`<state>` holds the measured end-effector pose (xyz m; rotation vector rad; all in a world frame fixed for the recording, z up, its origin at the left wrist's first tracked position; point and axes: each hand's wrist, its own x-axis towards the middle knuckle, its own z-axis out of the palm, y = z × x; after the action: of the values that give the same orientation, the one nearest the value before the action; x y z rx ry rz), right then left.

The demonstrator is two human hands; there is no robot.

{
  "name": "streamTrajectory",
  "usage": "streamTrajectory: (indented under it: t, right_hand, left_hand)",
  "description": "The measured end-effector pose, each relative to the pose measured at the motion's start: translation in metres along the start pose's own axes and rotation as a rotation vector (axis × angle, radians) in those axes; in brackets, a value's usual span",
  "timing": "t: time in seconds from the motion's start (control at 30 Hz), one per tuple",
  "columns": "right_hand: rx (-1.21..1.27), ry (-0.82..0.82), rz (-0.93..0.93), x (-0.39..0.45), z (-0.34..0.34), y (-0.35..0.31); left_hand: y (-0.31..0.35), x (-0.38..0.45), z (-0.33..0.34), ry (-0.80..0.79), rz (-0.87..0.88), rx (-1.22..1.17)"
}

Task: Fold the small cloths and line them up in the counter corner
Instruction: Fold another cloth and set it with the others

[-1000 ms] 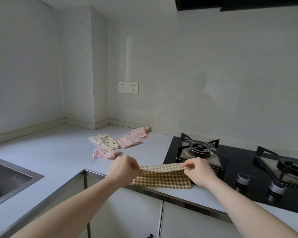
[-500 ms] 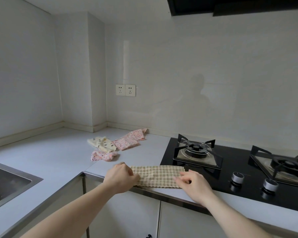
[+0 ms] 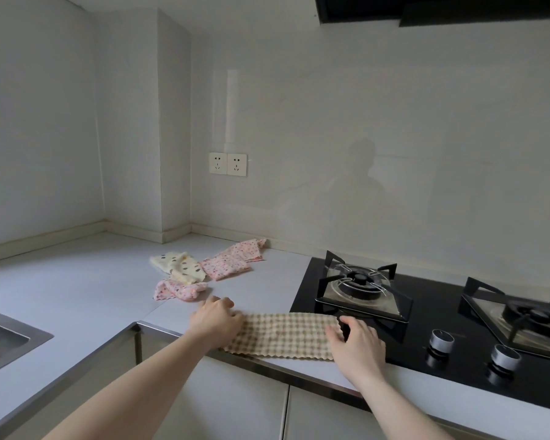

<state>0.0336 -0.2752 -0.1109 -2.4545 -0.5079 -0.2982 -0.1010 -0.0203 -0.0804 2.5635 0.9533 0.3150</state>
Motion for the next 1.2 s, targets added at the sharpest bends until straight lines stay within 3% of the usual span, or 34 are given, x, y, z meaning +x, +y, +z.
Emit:
streamTrajectory:
  t: [0.47, 0.77, 0.93, 1.03, 1.2]
  right_hand:
    - [-0.287, -0.004, -0.026, 0.015, 0.012, -0.006]
    - [0.014, -0.275, 0.169, 0.047, -0.01, -0.017]
    - [0.244, -0.24, 0.186, 0.064, -0.033, -0.036]
    - [0.242, -0.183, 0.149, 0.068, -0.042, -0.058]
    - [0.204, -0.231, 0.085, 0.064, -0.044, -0.09]
  left_hand:
    - [-0.013, 0.017, 0.028, 0.156, 0.099, -0.028]
    - [-0.017, 0.015, 0.028, 0.174, 0.091, -0.074]
    - [-0.016, 0.015, 0.027, 0.17, 0.1, -0.07]
    - [-0.016, 0.014, 0.026, 0.168, 0.107, -0.069]
    - [-0.016, 0.012, 0.025, 0.166, 0.103, -0.091]
